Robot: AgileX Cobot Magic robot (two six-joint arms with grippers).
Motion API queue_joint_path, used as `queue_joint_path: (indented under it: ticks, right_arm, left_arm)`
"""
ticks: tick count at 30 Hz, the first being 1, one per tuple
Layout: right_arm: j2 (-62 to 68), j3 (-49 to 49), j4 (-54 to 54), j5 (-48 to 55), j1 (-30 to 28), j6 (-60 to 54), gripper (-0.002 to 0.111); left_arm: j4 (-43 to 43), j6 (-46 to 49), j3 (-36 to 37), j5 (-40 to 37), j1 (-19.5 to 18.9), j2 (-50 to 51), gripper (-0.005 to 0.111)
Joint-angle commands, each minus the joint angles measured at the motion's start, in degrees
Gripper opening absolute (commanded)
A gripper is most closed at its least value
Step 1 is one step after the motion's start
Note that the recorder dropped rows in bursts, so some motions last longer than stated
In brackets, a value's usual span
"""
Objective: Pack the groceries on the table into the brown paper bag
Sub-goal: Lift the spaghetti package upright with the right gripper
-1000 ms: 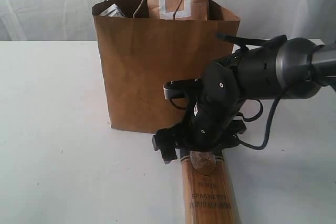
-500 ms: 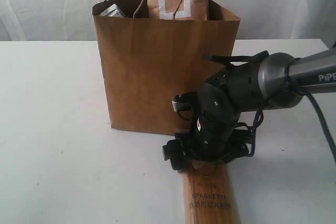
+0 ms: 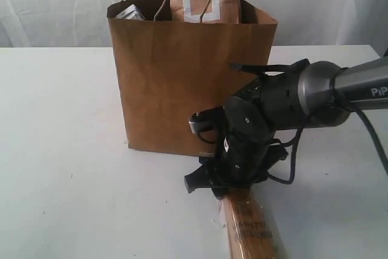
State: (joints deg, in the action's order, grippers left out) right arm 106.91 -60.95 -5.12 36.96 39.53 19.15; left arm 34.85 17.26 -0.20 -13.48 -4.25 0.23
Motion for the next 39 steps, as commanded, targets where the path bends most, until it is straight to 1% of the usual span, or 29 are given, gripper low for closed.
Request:
queue_joint_path:
  ticks: [1, 2, 4, 14, 21, 24, 27, 32, 33, 35, 36, 37, 39]
  right_arm:
    - [-9.1, 0.4, 5.1, 1.5, 0.0, -7.7, 0.000]
    - [-11.0, 0.4, 6.0, 1.3, 0.0, -8.2, 0.000]
    - [-18.6, 0.4, 7.0, 1.0, 0.0, -10.5, 0.000]
    - [-45.1, 0.4, 7.0, 3.6, 0.0, -11.6, 0.000]
    - [-61.8, 0.1, 6.9, 0.8, 0.0, -11.9, 0.000]
    - [-67.2, 0.1, 6.1, -7.9, 0.0, -11.9, 0.000]
    - [-69.6, 0.1, 3.0, -18.9, 0.0, -11.9, 0.000]
    - [-66.9, 0.1, 0.4, -41.8, 0.0, -12.2, 0.000]
    - [-65.4, 0.1, 0.4, -46.6, 0.0, -14.0, 0.000]
    - [-61.3, 0.1, 0.4, -54.9, -0.2, -22.5, 0.000]
    - [-58.7, 0.1, 2.1, -59.2, -0.4, -28.0, 0.000]
    - [-55.9, 0.1, 5.5, -63.8, -0.7, -33.9, 0.000]
    - [-50.6, -0.3, 15.8, -72.9, -0.9, -44.9, 0.000]
  left_arm:
    - [0.9, -0.4, 0.2, 0.0, 0.3, -0.2, 0.000]
    - [0.9, -0.4, 0.2, 0.0, 0.3, -0.2, 0.000]
    - [0.9, -0.4, 0.2, 0.0, 0.3, -0.2, 0.000]
    - [0.9, -0.4, 0.2, 0.0, 0.3, -0.2, 0.000]
    - [0.9, -0.4, 0.2, 0.0, 0.3, -0.2, 0.000]
    - [0.9, -0.4, 0.2, 0.0, 0.3, -0.2, 0.000]
    - [0.9, -0.4, 0.2, 0.0, 0.3, -0.2, 0.000]
    - [0.9, -0.4, 0.2, 0.0, 0.3, -0.2, 0.000]
    - [0.9, -0.4, 0.2, 0.0, 0.3, -0.2, 0.000]
    - [0.9, -0.4, 0.2, 0.0, 0.3, -0.2, 0.000]
    - [0.9, -0.4, 0.2, 0.0, 0.3, -0.2, 0.000]
    - [0.9, -0.4, 0.2, 0.0, 0.3, -0.2, 0.000]
    - [0.9, -0.4, 0.2, 0.0, 0.3, -0.2, 0.000]
